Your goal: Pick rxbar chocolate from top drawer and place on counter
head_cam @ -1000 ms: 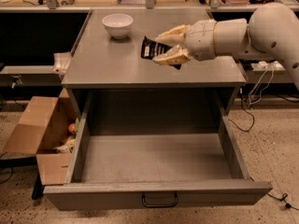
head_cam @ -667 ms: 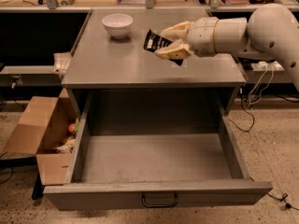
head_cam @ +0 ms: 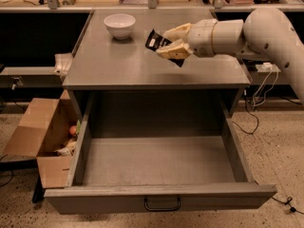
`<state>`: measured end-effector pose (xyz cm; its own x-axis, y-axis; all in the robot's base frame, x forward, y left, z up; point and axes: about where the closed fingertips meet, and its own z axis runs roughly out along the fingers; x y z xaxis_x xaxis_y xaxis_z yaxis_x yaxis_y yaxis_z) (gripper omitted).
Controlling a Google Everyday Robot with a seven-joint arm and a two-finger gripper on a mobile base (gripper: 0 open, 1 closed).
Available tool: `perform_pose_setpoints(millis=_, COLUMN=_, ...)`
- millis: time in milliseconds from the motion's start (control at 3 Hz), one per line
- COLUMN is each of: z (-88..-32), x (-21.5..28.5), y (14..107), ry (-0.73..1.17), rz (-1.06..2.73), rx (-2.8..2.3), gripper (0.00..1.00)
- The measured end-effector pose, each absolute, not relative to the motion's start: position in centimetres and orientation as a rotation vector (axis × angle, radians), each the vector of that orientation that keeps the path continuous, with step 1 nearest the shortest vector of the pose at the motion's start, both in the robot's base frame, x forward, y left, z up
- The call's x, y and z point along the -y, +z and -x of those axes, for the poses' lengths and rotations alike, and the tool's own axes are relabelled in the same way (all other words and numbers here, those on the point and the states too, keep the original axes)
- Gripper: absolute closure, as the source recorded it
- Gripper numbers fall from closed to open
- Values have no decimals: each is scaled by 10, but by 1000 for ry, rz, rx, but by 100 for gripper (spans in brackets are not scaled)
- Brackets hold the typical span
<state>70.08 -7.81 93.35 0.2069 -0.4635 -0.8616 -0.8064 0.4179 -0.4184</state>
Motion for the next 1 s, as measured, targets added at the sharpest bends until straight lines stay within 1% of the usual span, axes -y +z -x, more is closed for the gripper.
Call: perform_pose_setpoints(millis=1000, z=-738, x=70, y=912, ry=438, rz=1161, rx=-1484, gripper=100)
